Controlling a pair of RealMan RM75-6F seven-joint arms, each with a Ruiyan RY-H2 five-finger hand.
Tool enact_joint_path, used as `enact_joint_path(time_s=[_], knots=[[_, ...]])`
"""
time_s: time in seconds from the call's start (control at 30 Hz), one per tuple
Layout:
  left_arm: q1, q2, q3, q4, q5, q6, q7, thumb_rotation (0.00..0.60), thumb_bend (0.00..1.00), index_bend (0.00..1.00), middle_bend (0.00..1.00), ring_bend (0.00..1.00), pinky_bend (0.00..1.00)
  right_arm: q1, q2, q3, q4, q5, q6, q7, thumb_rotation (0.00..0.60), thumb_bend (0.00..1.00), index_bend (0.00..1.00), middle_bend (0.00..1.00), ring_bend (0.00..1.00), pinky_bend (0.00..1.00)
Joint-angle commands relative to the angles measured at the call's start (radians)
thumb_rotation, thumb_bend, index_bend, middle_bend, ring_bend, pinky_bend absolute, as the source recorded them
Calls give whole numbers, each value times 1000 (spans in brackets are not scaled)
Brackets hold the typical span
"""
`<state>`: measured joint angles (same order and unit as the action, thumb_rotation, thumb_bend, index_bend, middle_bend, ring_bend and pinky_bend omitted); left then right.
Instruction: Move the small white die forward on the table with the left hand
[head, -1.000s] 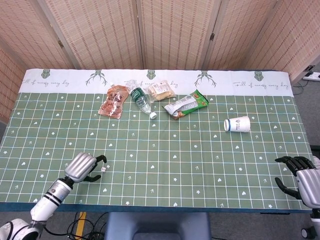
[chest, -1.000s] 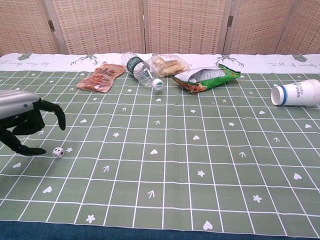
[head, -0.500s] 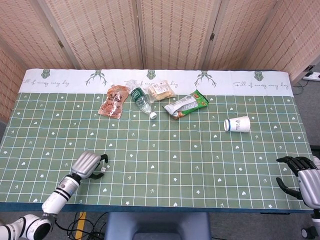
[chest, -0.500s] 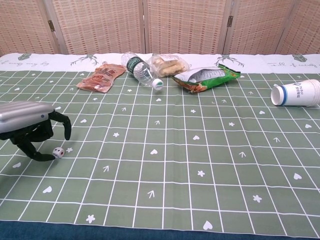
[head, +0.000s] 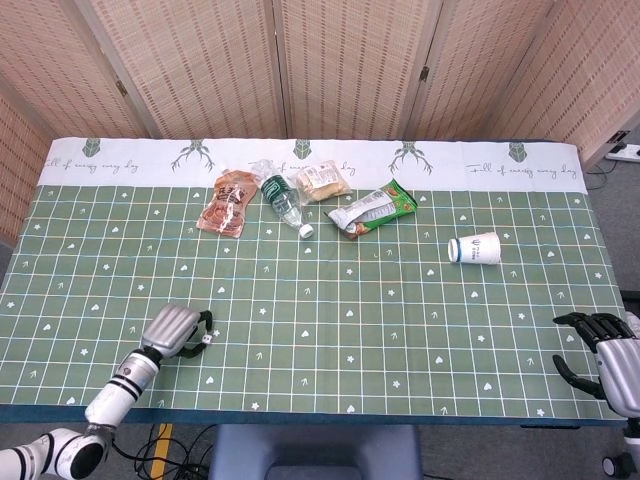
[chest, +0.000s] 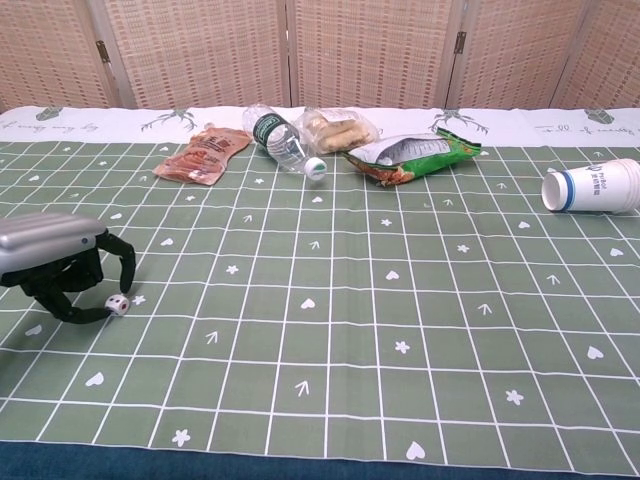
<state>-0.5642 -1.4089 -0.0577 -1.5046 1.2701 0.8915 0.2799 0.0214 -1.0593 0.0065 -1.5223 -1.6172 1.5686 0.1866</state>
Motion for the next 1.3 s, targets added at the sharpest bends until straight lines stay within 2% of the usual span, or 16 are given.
enact_joint_path(time_s=[0.03, 0.4, 0.67, 0.8, 0.87, 0.93, 0.97, 1.03, 1.1, 1.23, 1.3], knots=[[-4, -1, 3, 0, -3, -5, 0, 600, 352, 500, 952, 827, 870, 0, -1, 0, 0, 0, 0, 0, 600, 244, 340, 348, 344, 267], [-12, -4, 10, 5, -17, -1, -6, 600, 405, 583, 952, 829, 870, -3, -1, -2, -3, -1, 2, -5, 600, 244, 340, 348, 344, 267], [-3, 6, 15, -6, 29, 36, -67, 600, 423, 583, 953, 830, 870, -4, -2, -2, -5, -2, 1, -8, 600, 244, 340, 348, 344, 267], [5, 16, -14, -31, 59, 76, -185, 600, 423, 571, 953, 829, 870, -3, -2, -3, -5, 1, -4, -9, 600, 244, 340, 348, 344, 267], [26, 6, -56, -44, 103, 164, -319, 600, 423, 560, 953, 829, 870, -3, -1, -2, -6, 1, -4, -10, 600, 244, 340, 348, 343, 267], [49, -14, -89, -37, 155, 271, -432, 600, 420, 460, 952, 827, 869, -3, -1, -2, -8, 1, -4, -12, 600, 245, 340, 348, 344, 267], [55, -17, -92, -28, 178, 303, -456, 600, 408, 354, 940, 816, 869, -3, -1, -2, -9, 1, -5, -12, 600, 245, 340, 348, 343, 267], [60, -5, -90, -22, 199, 326, -449, 600, 339, 118, 884, 762, 863, -2, -2, -3, -8, 2, -7, -12, 600, 244, 340, 348, 343, 267], [62, 8, -86, -32, 202, 330, -432, 600, 292, 16, 835, 722, 858, -2, -4, -2, -6, 4, -8, -9, 600, 244, 340, 348, 344, 267], [69, 33, -73, -52, 191, 315, -431, 600, 287, 7, 778, 677, 849, -3, -4, -2, -1, 6, -9, -4, 600, 244, 340, 348, 344, 267], [80, 38, -69, -53, 181, 325, -410, 600, 288, 6, 727, 618, 818, -4, -2, -2, -2, 5, -8, -3, 600, 244, 340, 348, 344, 267]])
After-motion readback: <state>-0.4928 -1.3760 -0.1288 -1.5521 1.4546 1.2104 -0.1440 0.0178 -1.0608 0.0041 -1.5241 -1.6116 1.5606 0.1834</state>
